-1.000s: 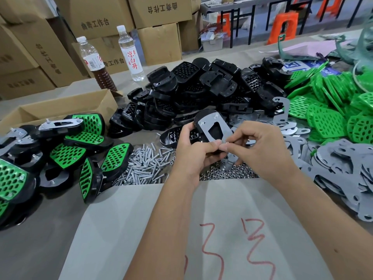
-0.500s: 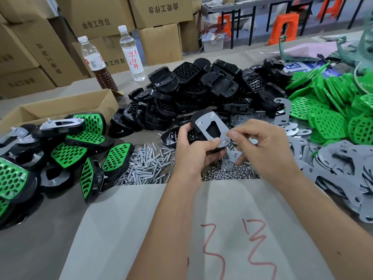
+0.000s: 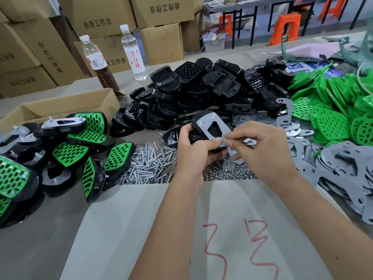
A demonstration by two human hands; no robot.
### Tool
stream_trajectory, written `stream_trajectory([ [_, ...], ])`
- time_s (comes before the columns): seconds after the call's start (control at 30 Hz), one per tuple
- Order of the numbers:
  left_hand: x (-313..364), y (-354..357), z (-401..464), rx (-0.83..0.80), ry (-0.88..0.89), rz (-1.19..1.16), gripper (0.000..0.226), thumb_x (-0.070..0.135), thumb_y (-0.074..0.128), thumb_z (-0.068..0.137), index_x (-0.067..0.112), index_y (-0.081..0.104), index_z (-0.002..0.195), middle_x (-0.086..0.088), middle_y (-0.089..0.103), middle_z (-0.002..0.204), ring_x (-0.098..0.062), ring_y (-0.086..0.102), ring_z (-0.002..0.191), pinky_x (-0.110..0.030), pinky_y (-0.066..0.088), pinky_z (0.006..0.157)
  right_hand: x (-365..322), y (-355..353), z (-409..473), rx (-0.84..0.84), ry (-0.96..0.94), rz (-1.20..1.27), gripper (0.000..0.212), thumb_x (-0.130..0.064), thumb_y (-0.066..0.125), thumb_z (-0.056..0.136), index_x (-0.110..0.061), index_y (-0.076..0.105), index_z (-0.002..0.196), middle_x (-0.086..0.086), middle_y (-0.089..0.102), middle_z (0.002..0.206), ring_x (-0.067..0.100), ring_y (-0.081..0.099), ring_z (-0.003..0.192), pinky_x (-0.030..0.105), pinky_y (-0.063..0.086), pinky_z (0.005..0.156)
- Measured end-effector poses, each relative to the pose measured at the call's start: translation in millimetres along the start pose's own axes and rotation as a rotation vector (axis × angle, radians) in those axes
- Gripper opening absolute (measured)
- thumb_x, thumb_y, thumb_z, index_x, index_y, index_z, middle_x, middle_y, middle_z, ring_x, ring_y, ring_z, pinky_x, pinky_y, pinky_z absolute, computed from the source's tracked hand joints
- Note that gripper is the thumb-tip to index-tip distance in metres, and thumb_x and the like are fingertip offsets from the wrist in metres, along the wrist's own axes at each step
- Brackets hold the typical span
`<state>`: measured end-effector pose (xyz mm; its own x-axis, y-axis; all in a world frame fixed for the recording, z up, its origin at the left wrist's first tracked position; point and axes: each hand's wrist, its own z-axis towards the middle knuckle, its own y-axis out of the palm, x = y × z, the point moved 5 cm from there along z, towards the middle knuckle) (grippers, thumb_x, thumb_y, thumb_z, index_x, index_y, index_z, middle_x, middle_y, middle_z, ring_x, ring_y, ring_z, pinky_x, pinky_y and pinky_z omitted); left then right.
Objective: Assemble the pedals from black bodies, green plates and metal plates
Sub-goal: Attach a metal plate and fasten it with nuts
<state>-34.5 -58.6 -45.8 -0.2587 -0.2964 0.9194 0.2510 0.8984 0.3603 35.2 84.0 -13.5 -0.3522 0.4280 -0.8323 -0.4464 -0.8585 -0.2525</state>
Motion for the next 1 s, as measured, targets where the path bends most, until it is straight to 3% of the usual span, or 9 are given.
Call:
stream_trajectory([
  [0.33, -0.9, 0.2, 0.4, -0.001, 0.002, -0.002, 0.059, -0.009, 0.072, 0.081, 0.024, 0.056, 0.127, -0.015, 0.079, 0.106, -0.033, 0.079, 0.091, -0.042, 0.065, 0.079, -2.2, 3.7, 1.5, -0.013, -0.021, -0.1, 0.011, 0.002, 0.081, 0.086, -0.008, 0.082, 0.09, 0.004, 0.07, 0.085, 0.016, 0.07, 0.074, 0.028, 0.063, 0.06],
  [0.6, 1.6, 0.6, -0.6, -0.021, -0.011, -0.016, 0.065, -0.001, 0.075, 0.073, 0.025, 0.055, 0.128, -0.015, 0.08, 0.104, -0.033, 0.079, 0.09, -0.037, 0.063, 0.075, 1.7, 3.6, 2.6, -0.045, 0.0, -0.045, 0.012, -0.001, 0.08, 0.088, -0.012, 0.083, 0.092, 0.003, 0.066, 0.087, 0.02, 0.07, 0.073, 0.028, 0.063, 0.056],
  [1.0, 3.4, -1.0, -1.8, -0.043, -0.049, -0.027, 0.057, -0.01, 0.071, 0.083, 0.022, 0.058, 0.128, -0.016, 0.079, 0.108, -0.033, 0.079, 0.094, -0.036, 0.063, 0.074, 1.8, 2.6, 2.9, -0.117, -0.001, -0.016, 0.025, 0.002, 0.073, 0.093, -0.022, 0.082, 0.094, 0.006, 0.062, 0.091, 0.022, 0.07, 0.073, 0.029, 0.062, 0.052],
])
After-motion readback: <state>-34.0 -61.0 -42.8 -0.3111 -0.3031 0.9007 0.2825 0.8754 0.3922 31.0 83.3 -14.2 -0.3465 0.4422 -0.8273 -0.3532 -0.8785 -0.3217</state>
